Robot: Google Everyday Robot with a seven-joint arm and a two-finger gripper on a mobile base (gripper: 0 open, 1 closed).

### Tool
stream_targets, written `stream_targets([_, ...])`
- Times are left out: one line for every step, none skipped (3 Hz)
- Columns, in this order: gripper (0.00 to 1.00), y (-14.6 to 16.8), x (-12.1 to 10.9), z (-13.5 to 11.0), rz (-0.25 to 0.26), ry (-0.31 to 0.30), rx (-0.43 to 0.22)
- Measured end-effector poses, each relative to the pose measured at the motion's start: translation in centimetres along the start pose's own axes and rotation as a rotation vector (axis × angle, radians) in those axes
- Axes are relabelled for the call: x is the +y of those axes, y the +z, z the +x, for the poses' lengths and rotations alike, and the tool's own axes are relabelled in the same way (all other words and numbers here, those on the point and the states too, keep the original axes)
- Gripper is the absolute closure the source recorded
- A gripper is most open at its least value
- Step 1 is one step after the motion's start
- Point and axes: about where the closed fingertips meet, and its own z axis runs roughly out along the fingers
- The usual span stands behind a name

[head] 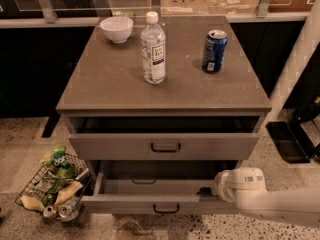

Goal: Open middle drawer

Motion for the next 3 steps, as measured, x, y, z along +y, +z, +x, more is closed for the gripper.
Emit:
stream_targets([1.0, 0.0, 0.0, 0.0, 0.0, -0.001, 0.0])
stream_targets([1.0, 1.4, -0.2, -1.6, -0.019, -0.022, -0.029])
stream_targets([1.0, 4.1, 0.6, -3.0, -0.082, -0.038, -0.054])
